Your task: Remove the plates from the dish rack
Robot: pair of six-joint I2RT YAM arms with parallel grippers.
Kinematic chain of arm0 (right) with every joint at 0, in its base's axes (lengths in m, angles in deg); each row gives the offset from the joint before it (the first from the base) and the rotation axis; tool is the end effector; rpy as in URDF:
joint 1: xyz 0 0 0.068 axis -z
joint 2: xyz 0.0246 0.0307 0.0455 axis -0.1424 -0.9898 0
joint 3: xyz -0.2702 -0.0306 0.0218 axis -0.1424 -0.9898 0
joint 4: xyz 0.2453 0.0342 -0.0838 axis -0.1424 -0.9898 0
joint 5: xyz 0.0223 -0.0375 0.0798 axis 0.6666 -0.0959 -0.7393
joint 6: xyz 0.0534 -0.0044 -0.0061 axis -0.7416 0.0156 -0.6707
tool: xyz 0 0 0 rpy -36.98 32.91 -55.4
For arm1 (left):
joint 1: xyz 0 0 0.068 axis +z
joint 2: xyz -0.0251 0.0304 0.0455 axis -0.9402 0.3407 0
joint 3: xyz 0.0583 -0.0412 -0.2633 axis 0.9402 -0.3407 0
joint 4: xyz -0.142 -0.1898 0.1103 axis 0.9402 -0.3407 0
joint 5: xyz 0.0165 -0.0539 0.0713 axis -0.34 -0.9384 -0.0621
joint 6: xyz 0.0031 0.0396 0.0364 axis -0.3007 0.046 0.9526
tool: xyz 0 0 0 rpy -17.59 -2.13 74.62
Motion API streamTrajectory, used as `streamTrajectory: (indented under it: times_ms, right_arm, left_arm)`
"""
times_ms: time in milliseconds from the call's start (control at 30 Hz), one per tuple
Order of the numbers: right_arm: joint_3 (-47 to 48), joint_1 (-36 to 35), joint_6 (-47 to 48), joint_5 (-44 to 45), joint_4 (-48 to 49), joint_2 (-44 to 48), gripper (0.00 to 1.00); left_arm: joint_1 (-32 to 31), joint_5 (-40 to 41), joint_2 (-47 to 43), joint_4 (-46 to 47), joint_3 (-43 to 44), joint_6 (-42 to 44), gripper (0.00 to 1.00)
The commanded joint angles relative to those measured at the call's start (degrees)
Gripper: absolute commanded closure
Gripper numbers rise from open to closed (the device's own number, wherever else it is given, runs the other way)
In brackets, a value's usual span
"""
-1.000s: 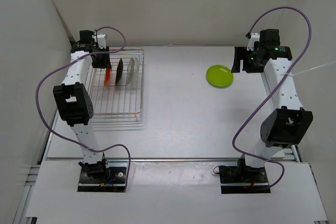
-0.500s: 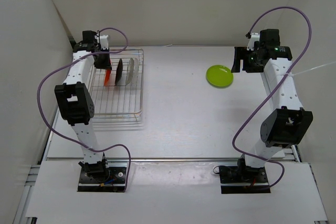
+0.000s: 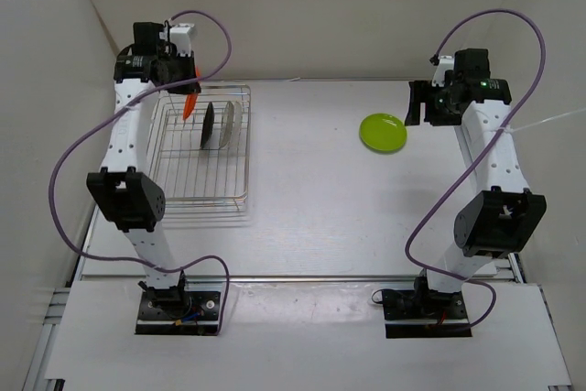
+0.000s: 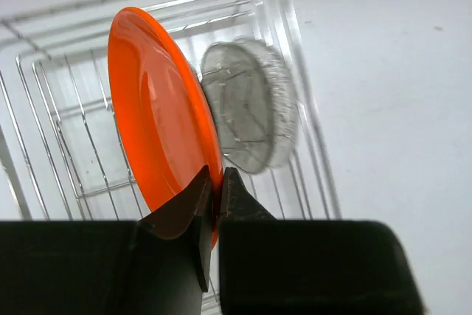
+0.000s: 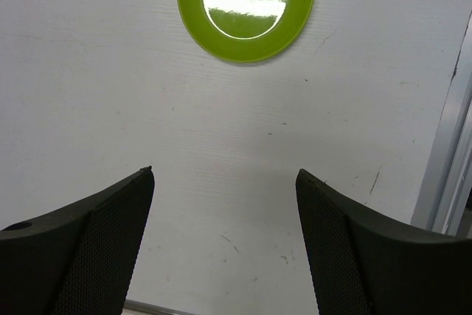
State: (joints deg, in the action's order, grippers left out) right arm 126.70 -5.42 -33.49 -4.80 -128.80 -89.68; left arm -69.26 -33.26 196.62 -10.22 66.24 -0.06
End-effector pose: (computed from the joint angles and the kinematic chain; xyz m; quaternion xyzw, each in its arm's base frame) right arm 0.3515 -0.0108 0.3702 -0.0461 0.9338 0.0588 0.3498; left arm 0.4182 -0.0037 0.3826 0.0817 0.9194 -0.1111 0.3684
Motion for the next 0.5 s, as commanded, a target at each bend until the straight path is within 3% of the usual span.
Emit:
streamTrajectory:
  times_ms: [0,67,133,167,200,233,267,333,367,400,433,467]
  right_arm:
    - [4.6,0.0,0.5,0.7,-0.5,1.6,0.19]
    - [5.8,0.0,-0.1,-1.8,-1.1,1.6,0.19]
    - [8.2,0.0,-0.1,-6.0,-2.5,1.6,0.18]
    - [9.3,0.0,0.6,-9.7,-4.8,1.6,0.18]
    - [10.5,0.0,1.5,-14.1,-6.2,1.6,0.18]
    - [12.6,0.0,2.2,-23.0,-7.2,2.1,0.18]
    - [13.4,0.0,2.2,-26.4,-7.9,2.6,0.18]
    - [15.9,-0.7,2.2,-31.2,-8.5,2.7,0.18]
    - [16.8,-1.4,2.2,-33.8,-9.0,3.2,0.17]
    - [17.6,-2.2,2.2,-34.3,-9.0,3.2,0.17]
    - [18.1,-2.8,2.2,-34.3,-9.0,3.8,0.17]
    - [19.0,-2.8,2.2,-35.5,-9.0,4.3,0.17]
  left_arm:
    - [-3.8,-4.3,-10.7,-4.9,3.8,6.0,0.89]
    - [-8.4,-3.6,-14.6,-6.5,3.2,9.8,0.89]
    - [-16.1,3.7,-17.4,-7.0,0.0,14.8,0.89]
    - [-19.6,7.9,-20.5,-6.1,-1.9,16.6,0.89]
    - [-23.5,18.6,-22.0,-4.4,-4.1,18.1,0.89]
    - [-27.1,24.1,-23.5,0.1,-9.4,21.6,0.89]
    - [-35.1,35.8,-25.7,2.9,-12.2,23.7,0.89]
    - [-42.5,47.1,-26.3,8.3,-20.0,32.2,0.89]
    - [-49.4,57.5,-26.3,14.6,-23.0,36.1,0.89]
    - [-52.1,61.6,-26.9,19.0,-26.5,40.4,0.89]
    - [-54.7,65.0,-26.9,23.9,-34.2,50.3,0.89]
    - [-59.3,69.2,-27.9,34.5,-38.2,55.8,0.89]
